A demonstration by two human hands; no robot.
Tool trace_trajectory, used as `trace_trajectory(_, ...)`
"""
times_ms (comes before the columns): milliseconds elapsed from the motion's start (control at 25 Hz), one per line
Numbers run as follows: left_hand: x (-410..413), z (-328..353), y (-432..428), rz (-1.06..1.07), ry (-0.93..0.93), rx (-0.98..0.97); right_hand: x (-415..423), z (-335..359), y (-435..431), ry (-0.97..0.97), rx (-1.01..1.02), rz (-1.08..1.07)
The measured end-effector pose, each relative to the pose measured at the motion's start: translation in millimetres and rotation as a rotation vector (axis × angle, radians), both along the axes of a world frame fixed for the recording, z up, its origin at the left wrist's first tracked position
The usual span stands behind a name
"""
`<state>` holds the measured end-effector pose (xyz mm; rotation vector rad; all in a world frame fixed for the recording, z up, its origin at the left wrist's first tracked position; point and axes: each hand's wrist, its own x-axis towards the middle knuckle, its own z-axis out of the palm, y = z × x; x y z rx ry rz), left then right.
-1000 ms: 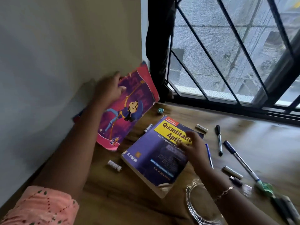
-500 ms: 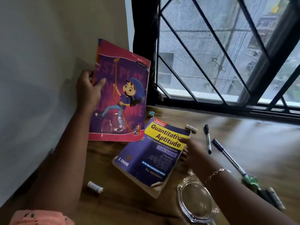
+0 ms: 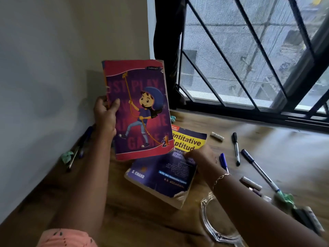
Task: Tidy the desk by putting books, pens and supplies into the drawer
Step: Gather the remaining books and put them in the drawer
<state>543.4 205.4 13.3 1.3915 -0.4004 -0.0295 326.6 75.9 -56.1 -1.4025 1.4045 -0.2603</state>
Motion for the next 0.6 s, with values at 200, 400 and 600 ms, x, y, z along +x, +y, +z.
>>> trace_trajectory(200,-5.6,-20.7,-1.7,-0.025,0.128,-0.048,5.3,6.3,-13.4,-0.046,0.078,-0.035)
trace_trajectory(400,-2.8,-23.5,-5.1,-0.044,0.204,-0.039,4.8,2.7,-16.8,-0.119,0.116,0.021)
trace_trajectory(600,3.5,-18.5,-3.2,-0.089,0.277,-0.015,1.9,8.2,-16.1,-0.214,0.18,0.096)
